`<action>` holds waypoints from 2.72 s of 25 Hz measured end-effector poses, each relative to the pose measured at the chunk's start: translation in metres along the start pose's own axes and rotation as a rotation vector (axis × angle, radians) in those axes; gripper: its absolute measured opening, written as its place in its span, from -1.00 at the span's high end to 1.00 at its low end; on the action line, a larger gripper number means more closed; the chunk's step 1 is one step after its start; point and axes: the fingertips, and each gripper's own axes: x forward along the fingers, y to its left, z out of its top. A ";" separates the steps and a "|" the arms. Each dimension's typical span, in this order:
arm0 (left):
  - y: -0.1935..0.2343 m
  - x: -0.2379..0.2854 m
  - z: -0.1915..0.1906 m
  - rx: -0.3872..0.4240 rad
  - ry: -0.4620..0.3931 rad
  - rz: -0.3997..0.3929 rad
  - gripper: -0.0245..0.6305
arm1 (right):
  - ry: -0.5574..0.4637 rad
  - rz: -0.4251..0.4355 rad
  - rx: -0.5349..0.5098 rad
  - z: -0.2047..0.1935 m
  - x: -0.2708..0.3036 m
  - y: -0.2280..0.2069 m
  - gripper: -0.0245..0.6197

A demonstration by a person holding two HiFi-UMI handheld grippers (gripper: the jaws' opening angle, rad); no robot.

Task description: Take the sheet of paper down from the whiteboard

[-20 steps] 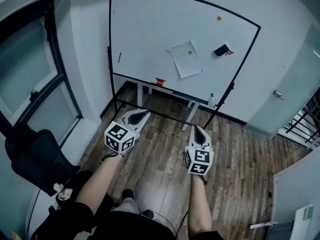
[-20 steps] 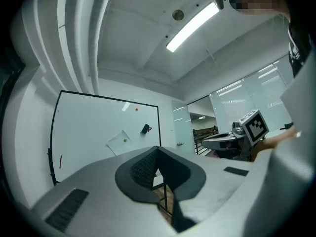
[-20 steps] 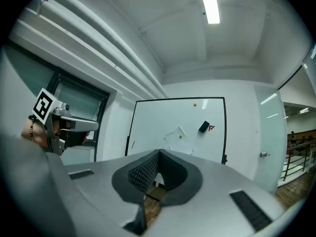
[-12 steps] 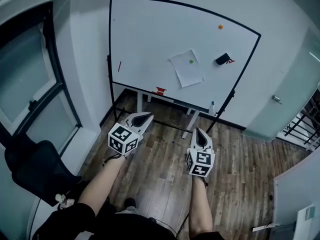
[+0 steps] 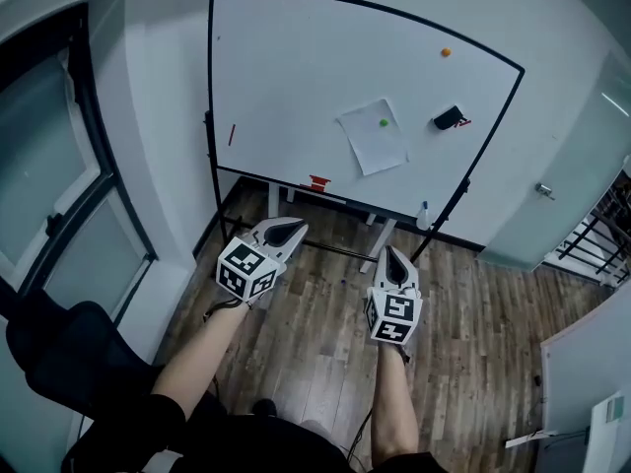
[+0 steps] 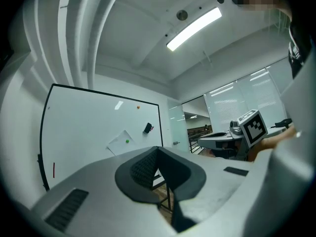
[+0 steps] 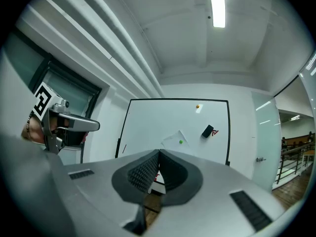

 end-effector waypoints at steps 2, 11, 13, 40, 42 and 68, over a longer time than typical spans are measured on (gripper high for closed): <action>0.007 0.002 -0.005 -0.007 0.002 -0.008 0.87 | 0.007 -0.002 0.000 -0.003 0.006 0.006 0.85; 0.036 0.027 -0.022 -0.031 0.012 -0.036 0.87 | 0.039 -0.018 -0.004 -0.017 0.045 0.005 0.85; 0.043 0.036 -0.028 -0.036 0.017 -0.036 0.86 | 0.042 -0.014 -0.003 -0.020 0.056 0.004 0.85; 0.162 0.263 -0.032 0.007 0.056 -0.024 0.87 | -0.005 0.016 0.045 -0.019 0.287 -0.119 0.85; 0.167 0.280 -0.029 0.017 0.059 -0.026 0.86 | -0.022 0.014 0.049 -0.015 0.300 -0.133 0.85; 0.241 0.387 -0.020 -0.001 0.089 -0.014 0.86 | -0.020 0.057 0.101 0.003 0.412 -0.179 0.85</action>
